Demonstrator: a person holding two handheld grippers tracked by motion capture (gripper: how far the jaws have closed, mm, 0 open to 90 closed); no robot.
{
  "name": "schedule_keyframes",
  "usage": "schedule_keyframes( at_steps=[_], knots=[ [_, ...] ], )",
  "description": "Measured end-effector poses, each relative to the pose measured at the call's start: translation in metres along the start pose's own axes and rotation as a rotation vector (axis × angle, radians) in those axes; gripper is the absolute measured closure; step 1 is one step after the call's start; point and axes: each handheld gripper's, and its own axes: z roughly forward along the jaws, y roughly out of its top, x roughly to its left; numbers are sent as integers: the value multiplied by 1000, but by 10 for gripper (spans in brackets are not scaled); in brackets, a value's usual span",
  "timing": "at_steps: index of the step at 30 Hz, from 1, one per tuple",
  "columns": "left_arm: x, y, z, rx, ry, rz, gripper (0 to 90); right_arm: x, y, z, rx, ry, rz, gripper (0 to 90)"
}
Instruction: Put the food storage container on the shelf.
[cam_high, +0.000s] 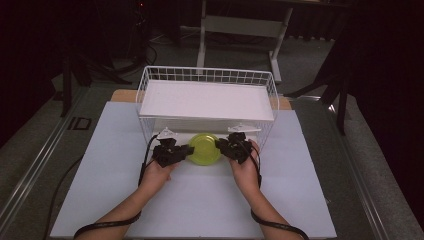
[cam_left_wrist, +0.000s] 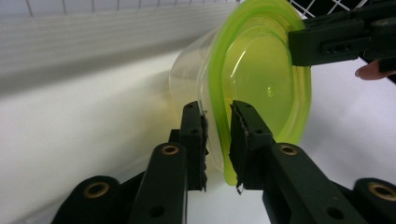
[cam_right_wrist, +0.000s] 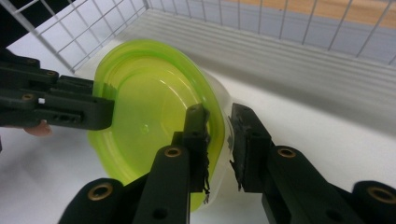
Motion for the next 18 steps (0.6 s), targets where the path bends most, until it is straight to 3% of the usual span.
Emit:
schedule_keyframes(
  at_steps=[4,8,9,11,18],
  knots=[
    [2,2,2,-18,4,16,714,-1,2,2,-31,-41,-32,645],
    [6,2,5,-36,-6,10,627,-10,1,5,-53,-47,-11,585],
    [8,3,6,-45,-10,-7,624,-11,0,5,-58,-49,-4,572],
    [9,5,7,-56,6,-18,593,-11,-2,7,-66,-58,0,564],
    [12,12,12,-97,69,13,523,-12,-3,13,-64,-79,8,552]
  ],
)
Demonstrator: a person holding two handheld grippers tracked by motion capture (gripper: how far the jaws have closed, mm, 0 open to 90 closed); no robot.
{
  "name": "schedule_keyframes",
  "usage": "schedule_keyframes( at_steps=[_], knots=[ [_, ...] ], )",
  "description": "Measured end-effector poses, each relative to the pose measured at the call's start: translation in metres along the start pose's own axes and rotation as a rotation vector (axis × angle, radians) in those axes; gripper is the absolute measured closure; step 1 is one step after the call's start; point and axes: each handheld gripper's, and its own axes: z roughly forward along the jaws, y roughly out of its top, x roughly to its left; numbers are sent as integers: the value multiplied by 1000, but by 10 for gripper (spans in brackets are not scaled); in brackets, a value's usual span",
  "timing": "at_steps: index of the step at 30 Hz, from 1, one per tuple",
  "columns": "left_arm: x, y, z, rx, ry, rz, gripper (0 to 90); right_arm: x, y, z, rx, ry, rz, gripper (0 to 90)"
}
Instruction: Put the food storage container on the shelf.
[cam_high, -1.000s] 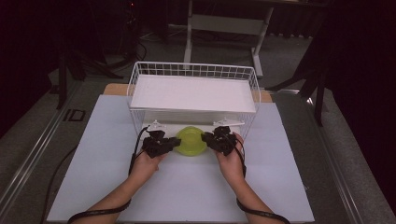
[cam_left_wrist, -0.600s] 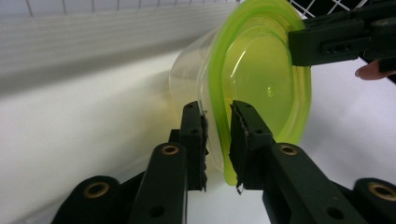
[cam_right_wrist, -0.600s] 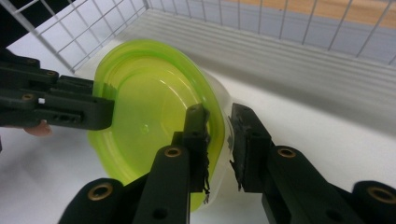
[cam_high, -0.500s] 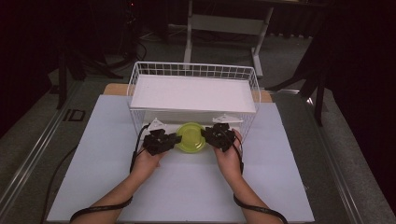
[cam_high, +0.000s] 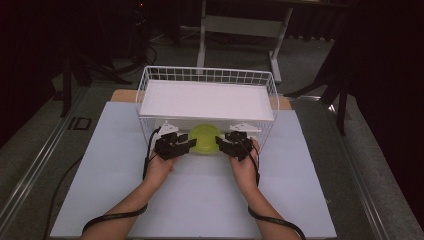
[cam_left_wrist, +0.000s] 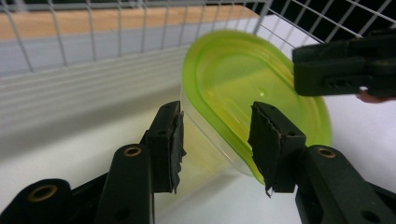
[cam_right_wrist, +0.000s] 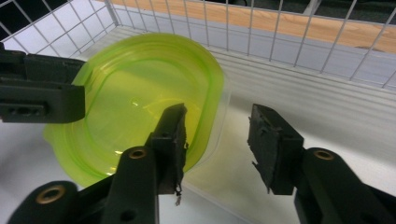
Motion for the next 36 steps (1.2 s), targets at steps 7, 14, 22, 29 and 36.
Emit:
schedule_keyframes(
  at_steps=[7,14,22,29,36],
  knots=[
    [1,1,0,-26,-5,-2,478,4,0,-1,-27,-9,-15,525],
    [-1,-2,-17,-37,-29,3,463,12,0,-17,-56,21,-18,514],
    [-8,-8,-48,-58,-67,13,461,25,-9,-36,-77,56,-43,532],
    [-17,-25,-78,-60,-99,47,345,35,-21,-42,-58,38,-80,715],
    [-27,-45,-92,-52,-115,43,268,39,-30,-41,-24,43,-91,900]
  ],
)
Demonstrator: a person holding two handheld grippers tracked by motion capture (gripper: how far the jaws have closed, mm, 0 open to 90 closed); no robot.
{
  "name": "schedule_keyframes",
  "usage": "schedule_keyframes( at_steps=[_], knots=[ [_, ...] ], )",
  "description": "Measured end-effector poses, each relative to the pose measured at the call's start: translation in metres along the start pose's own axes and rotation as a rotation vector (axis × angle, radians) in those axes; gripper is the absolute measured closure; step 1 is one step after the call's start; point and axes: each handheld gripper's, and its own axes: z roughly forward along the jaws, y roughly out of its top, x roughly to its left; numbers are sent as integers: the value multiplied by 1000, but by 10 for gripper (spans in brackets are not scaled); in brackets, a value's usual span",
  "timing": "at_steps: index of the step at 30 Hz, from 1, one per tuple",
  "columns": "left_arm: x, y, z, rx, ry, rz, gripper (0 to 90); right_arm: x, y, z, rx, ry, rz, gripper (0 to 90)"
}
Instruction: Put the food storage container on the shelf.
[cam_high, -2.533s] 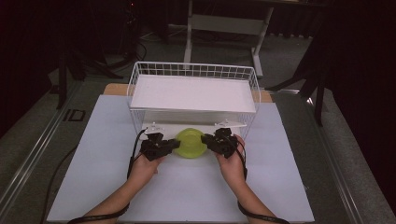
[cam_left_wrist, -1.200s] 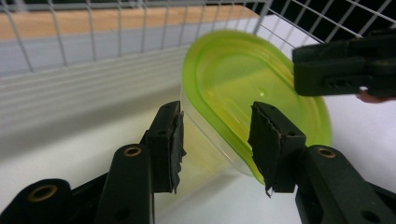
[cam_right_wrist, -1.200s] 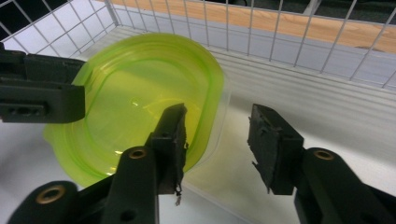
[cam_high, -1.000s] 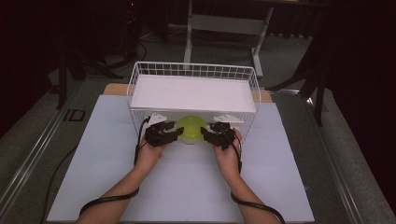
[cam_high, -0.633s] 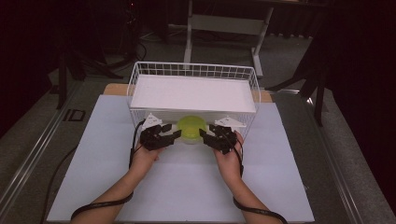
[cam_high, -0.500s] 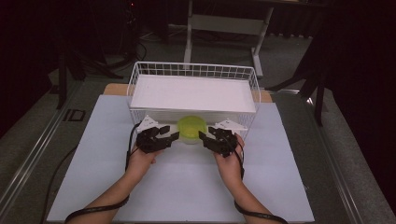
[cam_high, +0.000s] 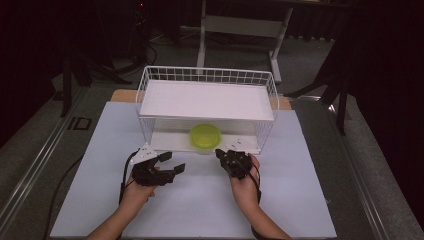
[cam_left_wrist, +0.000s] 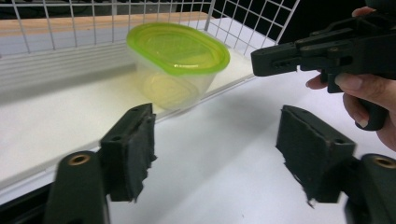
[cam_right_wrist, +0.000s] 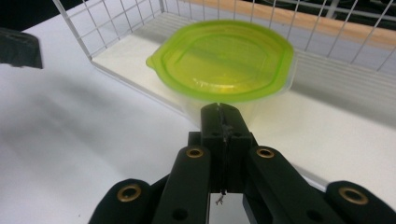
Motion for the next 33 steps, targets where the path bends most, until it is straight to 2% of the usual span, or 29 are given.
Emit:
schedule_keyframes(
  at_steps=[2,5,7,11,15,20,33],
  knots=[
    [-2,-5,-1,-11,-14,1,177,0,-3,3,13,0,14,900],
    [-5,-11,-1,-4,4,21,126,2,-7,10,46,3,12,900],
    [-4,-12,-1,7,32,20,7,2,-9,14,55,2,8,900],
    [-1,-13,-2,-7,45,3,8,1,-10,23,66,10,32,900],
    [-1,-13,-3,-15,44,7,8,3,-9,33,78,16,35,900],
    [-2,-14,-3,-18,36,11,8,5,-7,43,72,16,71,900],
    [-3,-14,-4,-20,32,15,8,8,5,65,74,4,76,900]
  ],
)
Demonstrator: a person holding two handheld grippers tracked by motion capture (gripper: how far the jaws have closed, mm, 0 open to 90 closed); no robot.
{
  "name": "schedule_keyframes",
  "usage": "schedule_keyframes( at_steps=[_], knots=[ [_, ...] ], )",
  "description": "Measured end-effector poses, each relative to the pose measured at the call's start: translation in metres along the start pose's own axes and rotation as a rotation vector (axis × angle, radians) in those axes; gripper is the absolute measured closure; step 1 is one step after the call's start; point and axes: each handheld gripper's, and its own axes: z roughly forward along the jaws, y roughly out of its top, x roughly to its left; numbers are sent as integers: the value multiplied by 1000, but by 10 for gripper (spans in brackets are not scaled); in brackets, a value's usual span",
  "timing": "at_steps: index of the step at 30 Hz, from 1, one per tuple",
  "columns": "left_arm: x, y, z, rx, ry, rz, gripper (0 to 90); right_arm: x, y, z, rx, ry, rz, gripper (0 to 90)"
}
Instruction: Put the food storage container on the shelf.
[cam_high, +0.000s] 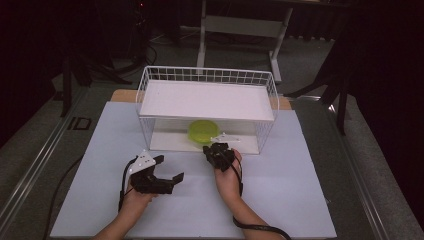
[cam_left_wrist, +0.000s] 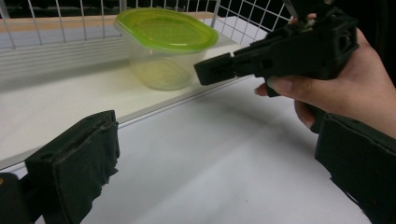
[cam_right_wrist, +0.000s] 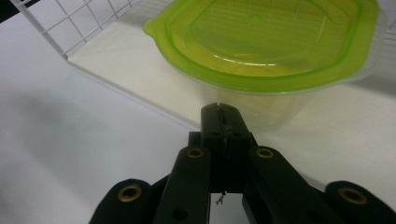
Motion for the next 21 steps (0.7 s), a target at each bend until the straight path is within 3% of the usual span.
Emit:
schedule_keyframes(
  at_steps=[11,21],
  knots=[
    [-2,1,0,-3,-9,12,9,-1,10,12,10,-5,26,900],
    [-3,3,-1,-18,-50,28,9,3,-2,-9,20,41,-5,853]
  ],
)
